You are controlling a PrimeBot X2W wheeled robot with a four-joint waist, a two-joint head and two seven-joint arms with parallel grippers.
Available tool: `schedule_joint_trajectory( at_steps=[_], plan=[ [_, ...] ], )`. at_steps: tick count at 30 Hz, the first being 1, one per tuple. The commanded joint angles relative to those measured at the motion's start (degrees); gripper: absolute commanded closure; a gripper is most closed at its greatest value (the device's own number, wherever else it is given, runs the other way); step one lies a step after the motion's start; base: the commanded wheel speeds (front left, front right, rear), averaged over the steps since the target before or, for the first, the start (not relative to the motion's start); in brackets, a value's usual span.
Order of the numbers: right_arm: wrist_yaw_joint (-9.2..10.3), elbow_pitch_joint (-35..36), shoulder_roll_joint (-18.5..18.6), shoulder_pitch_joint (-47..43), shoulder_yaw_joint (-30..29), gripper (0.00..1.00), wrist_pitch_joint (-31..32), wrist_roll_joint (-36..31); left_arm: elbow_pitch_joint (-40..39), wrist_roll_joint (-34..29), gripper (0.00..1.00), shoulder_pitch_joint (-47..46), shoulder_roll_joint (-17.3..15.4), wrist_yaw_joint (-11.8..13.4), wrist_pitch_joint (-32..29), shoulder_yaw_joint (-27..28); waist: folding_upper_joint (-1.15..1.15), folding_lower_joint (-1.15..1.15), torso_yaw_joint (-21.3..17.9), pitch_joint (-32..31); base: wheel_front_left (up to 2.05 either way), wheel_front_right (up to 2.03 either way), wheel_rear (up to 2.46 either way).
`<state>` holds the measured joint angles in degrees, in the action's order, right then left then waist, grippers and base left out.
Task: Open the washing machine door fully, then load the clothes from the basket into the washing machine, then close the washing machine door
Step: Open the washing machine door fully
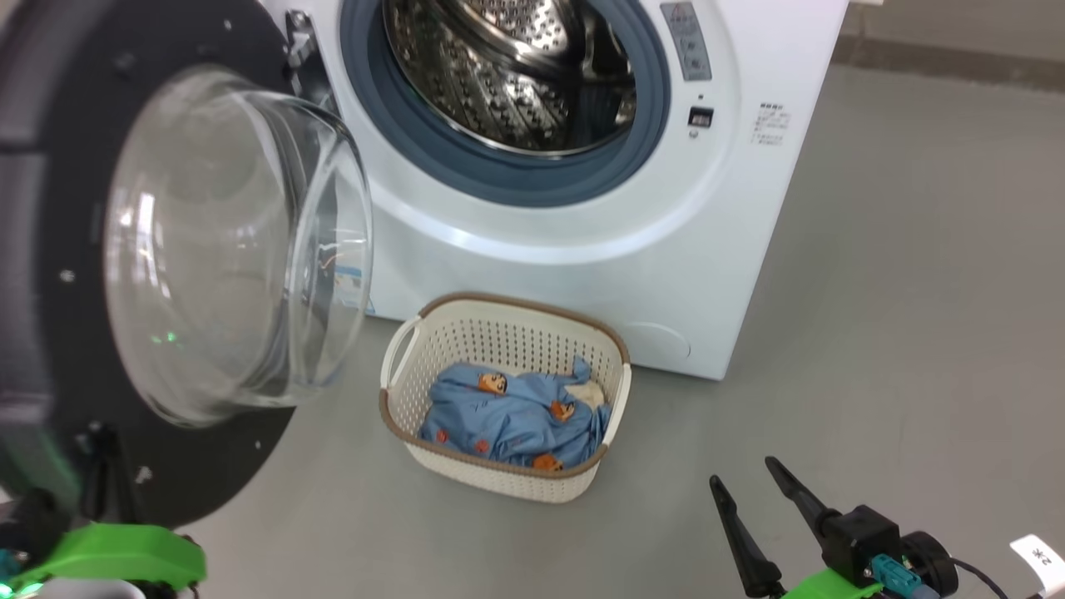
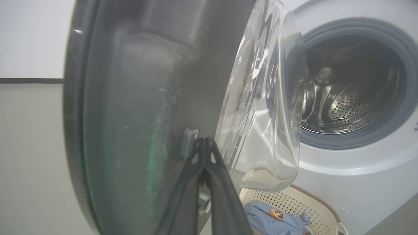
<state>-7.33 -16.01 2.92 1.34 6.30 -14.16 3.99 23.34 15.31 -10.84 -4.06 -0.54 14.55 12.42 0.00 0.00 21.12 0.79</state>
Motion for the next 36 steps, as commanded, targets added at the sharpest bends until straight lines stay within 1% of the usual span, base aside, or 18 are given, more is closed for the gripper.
schedule_joint_trajectory(
  at_steps=[1, 9, 15, 24, 36],
  plan=[
    [-0.16, 1.8, 0.0, 2.8, 1.2, 0.0, 0.2, -0.7, -1.6, 0.2, 1.0, -3.5, -2.8, 0.1, 0.4, 3.7, 0.0, 0.0, 0.3, 1.9, 0.0, 0.0, 0.0],
    [-0.16, 3.7, 0.9, 4.0, 0.9, 0.0, 1.7, -2.0, -1.0, 0.0, 1.0, -6.5, -4.0, -0.6, 0.4, 9.4, 0.0, 0.0, 0.8, 6.2, 0.0, 0.0, 0.0],
    [-0.16, 6.6, 2.9, 4.9, 0.7, 0.0, 4.0, -2.8, 1.5, -0.7, 1.0, -10.6, -5.6, -1.7, 0.4, 13.4, 0.0, 0.0, 1.5, 10.5, 0.0, 0.0, 0.0],
    [-0.16, 10.9, 6.0, 5.2, 0.5, 0.0, 7.3, -3.2, 5.8, -1.6, 1.0, -16.0, -8.2, -3.0, 0.4, 18.1, 0.0, 0.0, 2.3, 15.3, 0.0, 0.0, 0.0],
    [-0.16, 15.8, 9.0, 4.4, -0.3, 0.0, 10.8, -3.4, 9.6, -3.3, 1.0, -21.6, -10.0, -4.0, 0.4, 22.5, 0.0, 0.0, 3.0, 20.1, 0.0, 0.0, 0.0]
  ],
)
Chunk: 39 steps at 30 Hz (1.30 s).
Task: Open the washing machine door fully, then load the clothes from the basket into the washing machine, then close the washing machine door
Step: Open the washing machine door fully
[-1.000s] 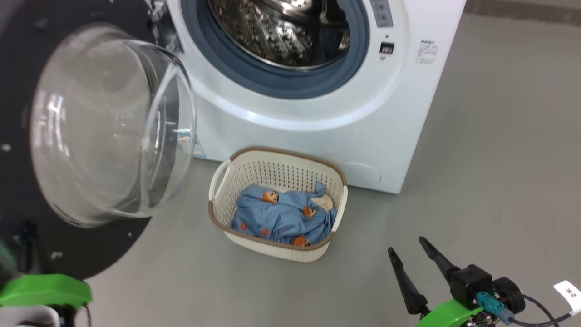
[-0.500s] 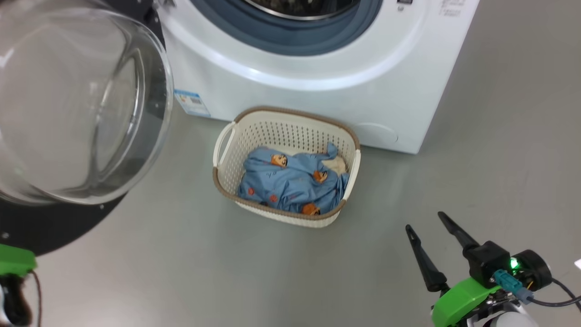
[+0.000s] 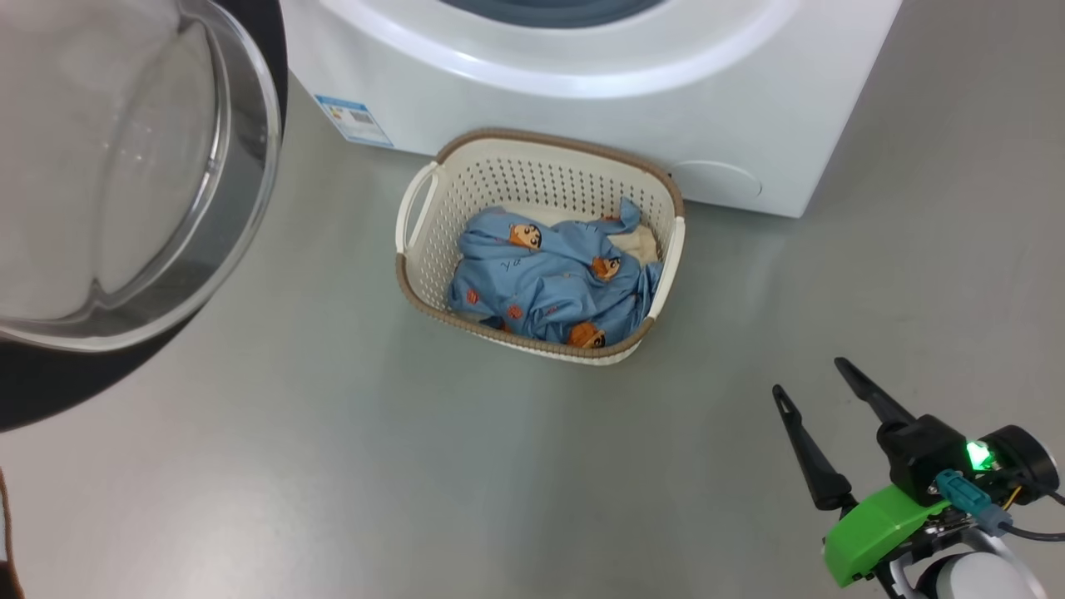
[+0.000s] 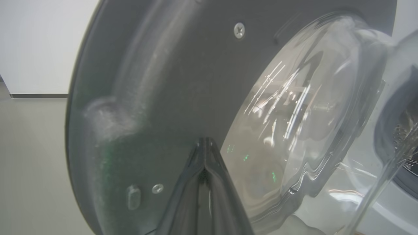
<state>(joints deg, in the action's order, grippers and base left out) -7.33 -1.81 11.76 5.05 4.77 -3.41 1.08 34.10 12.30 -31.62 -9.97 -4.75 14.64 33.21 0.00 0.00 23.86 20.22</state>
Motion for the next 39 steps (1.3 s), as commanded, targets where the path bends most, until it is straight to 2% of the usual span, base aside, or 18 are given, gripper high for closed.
schedule_joint_trajectory(
  at_steps=[1, 15, 25, 29, 39],
  plan=[
    [-0.16, 2.0, 0.3, 0.7, 1.2, 0.0, 0.3, -0.5, -0.9, -0.5, 1.0, -1.1, -4.2, 0.1, 0.4, 2.0, 0.0, 0.0, 0.2, 1.0, 0.0, 0.0, 0.0],
    [-0.16, 4.1, 1.2, 0.4, 0.6, 0.0, 1.7, -0.8, 2.3, -3.2, 1.0, -3.4, -4.5, -1.3, 0.4, 5.0, 0.0, 0.0, 0.6, 2.3, 0.0, 0.0, 0.0],
    [-0.16, 0.7, -1.2, 0.7, 0.8, 0.0, -1.5, -0.7, 1.6, -4.8, 1.0, -0.8, -4.6, -2.5, 0.4, 4.3, 0.0, 0.0, -0.6, -2.3, 0.0, 0.0, 0.0],
    [-0.16, -1.6, -3.1, 0.9, -1.0, 0.0, -3.7, -0.6, -0.8, -5.4, 1.0, 2.5, -4.0, -2.7, 0.4, 3.2, 0.0, 0.0, -1.6, -5.6, 0.0, 0.0, 0.0],
    [-0.16, -6.0, -5.8, 0.5, -3.5, 0.0, -7.5, -0.6, -8.8, -4.8, 1.0, 11.8, -0.9, -2.7, 0.4, -6.2, 0.0, 0.0, -4.9, -12.2, 0.0, 0.0, 0.0]
  ],
)
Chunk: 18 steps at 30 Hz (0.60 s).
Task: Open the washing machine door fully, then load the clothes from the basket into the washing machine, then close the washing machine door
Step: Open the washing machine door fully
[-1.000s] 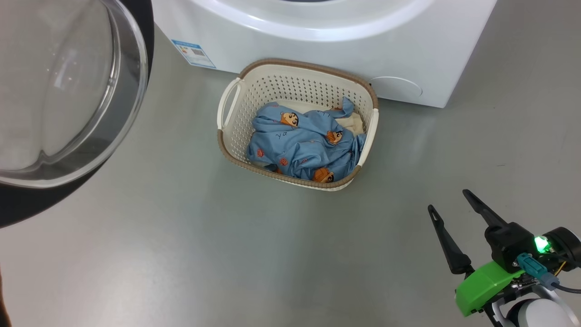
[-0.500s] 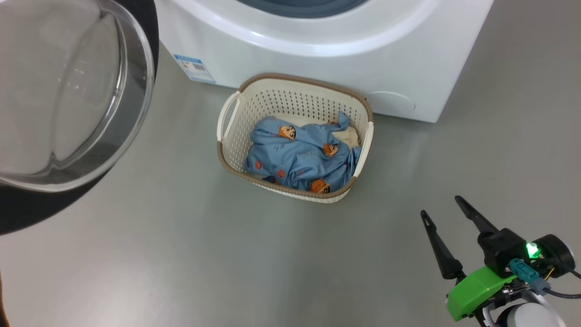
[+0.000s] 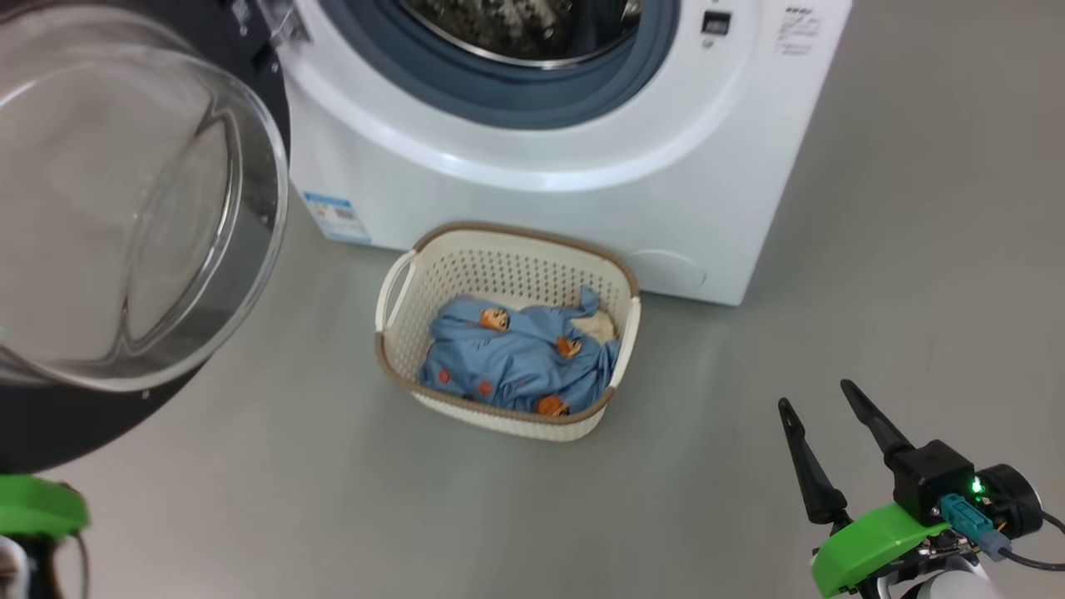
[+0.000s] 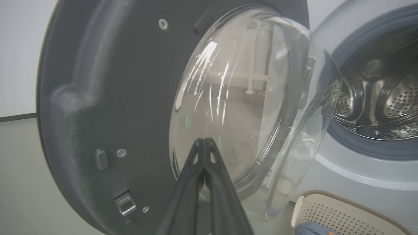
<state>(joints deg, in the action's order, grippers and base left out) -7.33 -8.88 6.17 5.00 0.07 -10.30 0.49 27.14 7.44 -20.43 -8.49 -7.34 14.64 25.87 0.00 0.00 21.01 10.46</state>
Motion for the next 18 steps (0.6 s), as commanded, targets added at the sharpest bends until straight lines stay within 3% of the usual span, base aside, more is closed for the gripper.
schedule_joint_trajectory(
  at_steps=[1, 9, 18],
  plan=[
    [-0.16, 0.8, -0.5, 0.5, 1.0, 0.0, -0.9, 0.0, -2.8, 0.0, 1.0, 1.6, -1.8, -0.1, 0.4, 0.3, 0.0, 0.0, -2.5, -2.9, 0.0, 0.0, 0.0],
    [-0.16, -1.7, -2.0, -0.4, 0.4, 0.0, -2.6, 0.7, -8.0, -0.6, 1.0, 10.1, 1.3, -0.1, 0.4, -9.0, 0.0, 0.0, -6.6, -6.9, 0.0, 0.0, 0.0],
    [-0.16, -3.3, -2.8, -1.1, 1.3, 0.0, -3.6, 1.0, -11.8, -0.6, 1.0, 17.2, 3.3, -0.1, 0.4, -14.5, 0.0, 0.0, -12.4, -10.3, 0.0, 0.0, 0.0]
  ],
)
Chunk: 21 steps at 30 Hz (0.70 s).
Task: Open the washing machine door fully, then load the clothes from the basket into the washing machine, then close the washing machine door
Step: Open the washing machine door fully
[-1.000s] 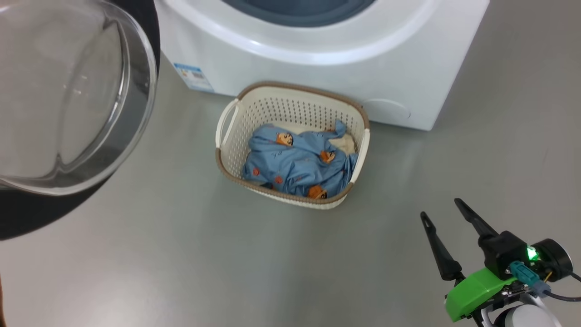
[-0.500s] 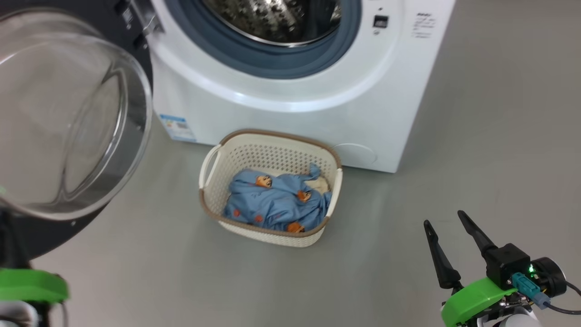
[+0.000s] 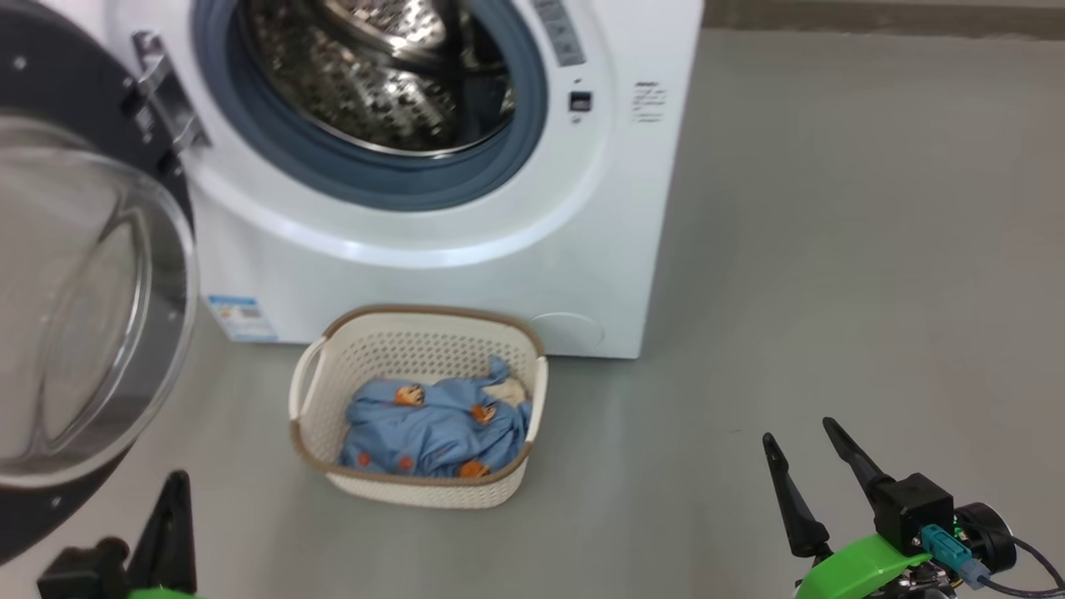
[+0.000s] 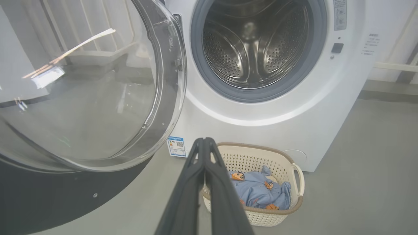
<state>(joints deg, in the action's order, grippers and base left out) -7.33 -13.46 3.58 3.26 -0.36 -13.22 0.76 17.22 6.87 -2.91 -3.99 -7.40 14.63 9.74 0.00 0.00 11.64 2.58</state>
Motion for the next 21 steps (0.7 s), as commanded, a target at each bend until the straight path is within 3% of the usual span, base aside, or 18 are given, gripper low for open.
schedule_joint_trajectory(
  at_steps=[1, 13, 14, 16, 17, 21],
  plan=[
    [-0.16, 1.2, -0.2, 0.6, 1.7, 0.0, -0.8, 0.8, -2.2, 0.3, 1.0, 0.2, -1.0, -0.1, 0.4, 1.3, 0.0, 0.0, -3.7, -2.7, 0.0, 0.0, 0.0],
    [-0.16, 0.6, -0.5, 0.9, 2.5, 0.0, -1.4, 1.6, -8.1, 4.8, 1.0, 4.7, 0.7, 0.4, 0.4, -3.1, 0.0, 0.0, -8.9, -4.3, 0.0, 0.0, 0.0],
    [-0.16, 0.6, -0.6, 0.8, 2.4, 0.0, -1.4, 1.7, -8.7, 5.1, 0.96, 4.9, 0.8, 0.4, 0.4, -3.4, 0.0, 0.0, -9.1, -4.3, 0.0, 0.0, 0.0],
    [-0.16, 0.5, -0.6, 0.7, 2.3, 0.0, -1.4, 1.8, -9.4, 5.7, 0.35, 5.2, 0.9, 0.3, 0.4, -4.4, 0.0, 0.0, -9.4, -4.3, 0.0, 0.0, 0.0],
    [-0.16, 0.5, -0.6, 0.7, 2.3, 0.0, -1.5, 1.8, -9.7, 5.8, 0.0, 5.3, 0.9, 0.4, 0.4, -4.7, 0.0, 0.0, -9.6, -4.3, 0.0, 0.0, 0.0],
    [-0.16, 0.4, -0.6, 0.7, 2.4, 0.0, -1.5, 1.8, -10.3, 6.4, 0.0, 5.6, 1.0, 0.7, 0.4, -5.3, 0.0, 0.0, -9.9, -4.2, 0.0, 0.0, 0.0]
  ],
)
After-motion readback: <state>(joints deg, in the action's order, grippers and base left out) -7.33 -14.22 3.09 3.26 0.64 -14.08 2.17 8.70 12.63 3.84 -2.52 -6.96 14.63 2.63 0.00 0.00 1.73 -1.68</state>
